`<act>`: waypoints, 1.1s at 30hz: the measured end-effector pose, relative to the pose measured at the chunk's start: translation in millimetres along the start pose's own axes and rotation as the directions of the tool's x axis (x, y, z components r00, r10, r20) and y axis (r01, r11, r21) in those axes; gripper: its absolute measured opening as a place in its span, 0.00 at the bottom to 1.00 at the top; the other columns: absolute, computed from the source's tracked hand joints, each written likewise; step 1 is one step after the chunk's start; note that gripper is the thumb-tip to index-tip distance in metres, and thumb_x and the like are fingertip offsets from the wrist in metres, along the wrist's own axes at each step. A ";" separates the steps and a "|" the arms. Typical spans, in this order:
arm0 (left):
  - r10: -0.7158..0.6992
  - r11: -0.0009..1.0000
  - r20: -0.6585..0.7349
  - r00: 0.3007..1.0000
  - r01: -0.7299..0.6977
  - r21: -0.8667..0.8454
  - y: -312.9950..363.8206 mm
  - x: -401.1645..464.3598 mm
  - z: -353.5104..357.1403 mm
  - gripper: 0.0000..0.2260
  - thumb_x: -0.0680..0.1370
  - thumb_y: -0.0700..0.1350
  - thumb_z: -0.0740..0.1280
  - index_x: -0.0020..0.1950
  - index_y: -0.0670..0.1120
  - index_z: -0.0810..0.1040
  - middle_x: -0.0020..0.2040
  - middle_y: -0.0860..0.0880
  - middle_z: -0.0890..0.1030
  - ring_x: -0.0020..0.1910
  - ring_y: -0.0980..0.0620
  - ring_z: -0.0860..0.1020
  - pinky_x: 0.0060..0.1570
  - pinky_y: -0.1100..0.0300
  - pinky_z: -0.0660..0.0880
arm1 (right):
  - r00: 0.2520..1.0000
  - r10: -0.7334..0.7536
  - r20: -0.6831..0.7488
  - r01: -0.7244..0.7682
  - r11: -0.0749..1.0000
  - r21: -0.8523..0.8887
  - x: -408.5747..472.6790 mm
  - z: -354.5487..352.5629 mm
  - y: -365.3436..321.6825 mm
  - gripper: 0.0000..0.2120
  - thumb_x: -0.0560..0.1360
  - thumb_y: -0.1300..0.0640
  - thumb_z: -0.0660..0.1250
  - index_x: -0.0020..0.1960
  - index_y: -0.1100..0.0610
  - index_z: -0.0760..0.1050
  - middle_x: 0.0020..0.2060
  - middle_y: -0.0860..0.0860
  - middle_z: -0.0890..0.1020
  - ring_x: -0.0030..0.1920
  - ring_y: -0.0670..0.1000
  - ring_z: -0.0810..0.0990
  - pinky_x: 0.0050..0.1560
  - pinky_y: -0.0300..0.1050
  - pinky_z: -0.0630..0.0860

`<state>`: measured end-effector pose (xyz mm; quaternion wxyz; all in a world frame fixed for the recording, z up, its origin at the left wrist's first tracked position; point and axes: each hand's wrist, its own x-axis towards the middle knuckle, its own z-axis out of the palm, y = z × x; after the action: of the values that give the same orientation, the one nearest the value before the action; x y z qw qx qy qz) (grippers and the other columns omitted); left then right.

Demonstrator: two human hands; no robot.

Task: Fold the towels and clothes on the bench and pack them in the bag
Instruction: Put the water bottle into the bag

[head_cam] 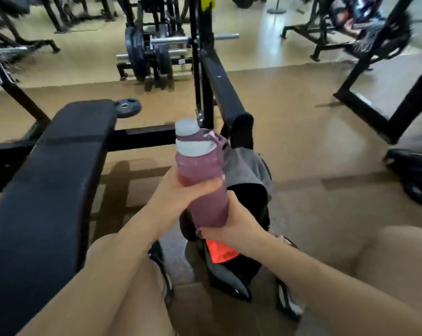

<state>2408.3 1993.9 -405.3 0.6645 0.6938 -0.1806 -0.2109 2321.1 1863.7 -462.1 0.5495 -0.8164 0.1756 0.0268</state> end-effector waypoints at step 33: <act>0.051 0.560 0.434 0.900 -0.385 0.734 -74.3 153.6 205.0 0.41 0.63 0.60 0.79 0.69 0.64 0.60 0.55 0.57 0.78 0.55 0.55 0.77 0.54 0.55 0.75 | 0.983 0.065 0.173 -0.075 0.996 0.048 110.1 -189.9 197.0 0.25 0.66 0.66 0.79 0.54 0.46 0.74 0.41 0.31 0.80 0.42 0.27 0.77 0.45 0.23 0.70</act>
<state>2426.8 1742.8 -493.3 0.2534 0.8375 -0.4619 -0.1450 2333.6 1597.4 -588.2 0.5833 -0.7891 0.1571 0.1114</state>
